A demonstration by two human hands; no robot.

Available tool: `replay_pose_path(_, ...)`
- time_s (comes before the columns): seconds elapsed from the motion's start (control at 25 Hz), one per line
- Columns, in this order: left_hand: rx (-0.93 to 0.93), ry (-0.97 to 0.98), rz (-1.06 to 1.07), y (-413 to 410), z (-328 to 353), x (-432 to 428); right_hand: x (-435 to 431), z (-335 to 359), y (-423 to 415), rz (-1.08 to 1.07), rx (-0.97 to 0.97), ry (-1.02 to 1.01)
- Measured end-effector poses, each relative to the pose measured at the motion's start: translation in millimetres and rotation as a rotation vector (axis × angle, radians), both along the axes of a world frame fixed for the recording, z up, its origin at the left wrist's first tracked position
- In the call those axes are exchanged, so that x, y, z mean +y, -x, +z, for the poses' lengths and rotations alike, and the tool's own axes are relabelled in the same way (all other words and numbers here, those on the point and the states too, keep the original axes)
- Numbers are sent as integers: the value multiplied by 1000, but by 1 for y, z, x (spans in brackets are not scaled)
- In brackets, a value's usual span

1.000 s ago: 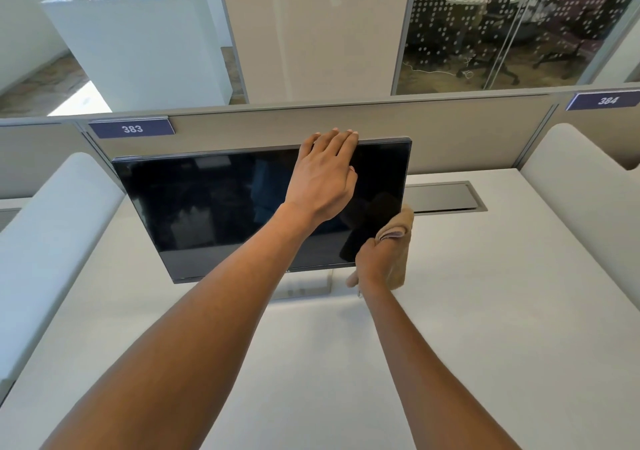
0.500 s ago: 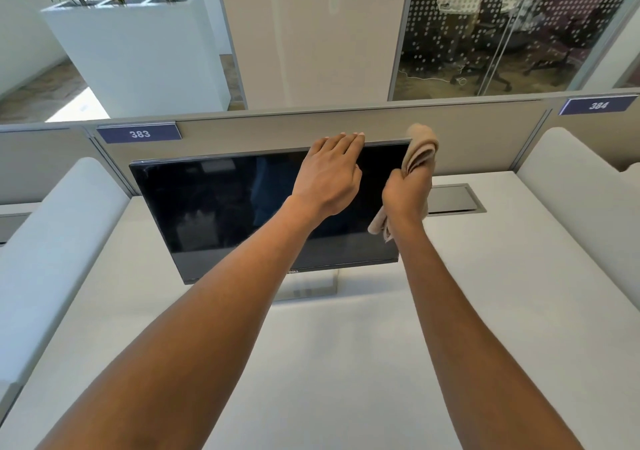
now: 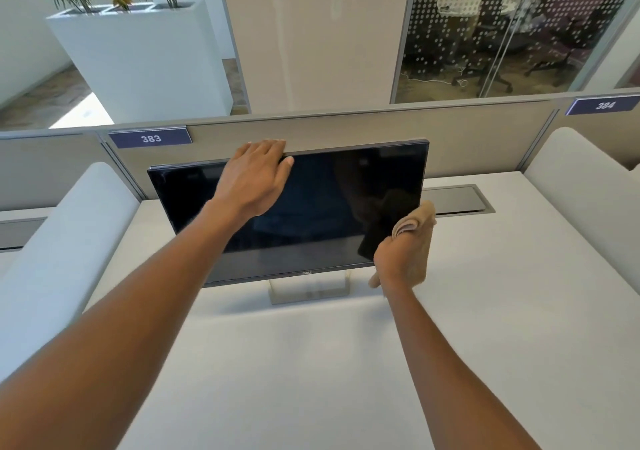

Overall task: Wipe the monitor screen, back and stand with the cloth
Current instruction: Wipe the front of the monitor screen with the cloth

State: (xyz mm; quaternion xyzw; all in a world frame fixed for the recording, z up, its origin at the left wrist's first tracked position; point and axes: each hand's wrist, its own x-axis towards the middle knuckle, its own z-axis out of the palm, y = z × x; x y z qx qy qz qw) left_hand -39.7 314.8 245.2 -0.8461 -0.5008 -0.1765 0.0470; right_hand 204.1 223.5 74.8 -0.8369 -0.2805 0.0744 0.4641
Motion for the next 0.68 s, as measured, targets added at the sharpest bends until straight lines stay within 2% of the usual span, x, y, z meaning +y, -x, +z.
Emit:
replay_pose_path(0.16, 15, -2, -35, 14, -3, -1, -3, -29, 27, -51, 15, 121)
replay_pose_path(0.36, -15, 5, -73, 16, -4, 1, -1, -39, 72, -67, 53, 180)
replay_pose_path(0.6, -19, 16, -88, 18, -4, 0, 6, -39, 166, 31, 159, 254)
replay_pose_path(0.68, -12, 21, -91, 20, -3, 2, 6, -44, 196, 85, 135, 262)
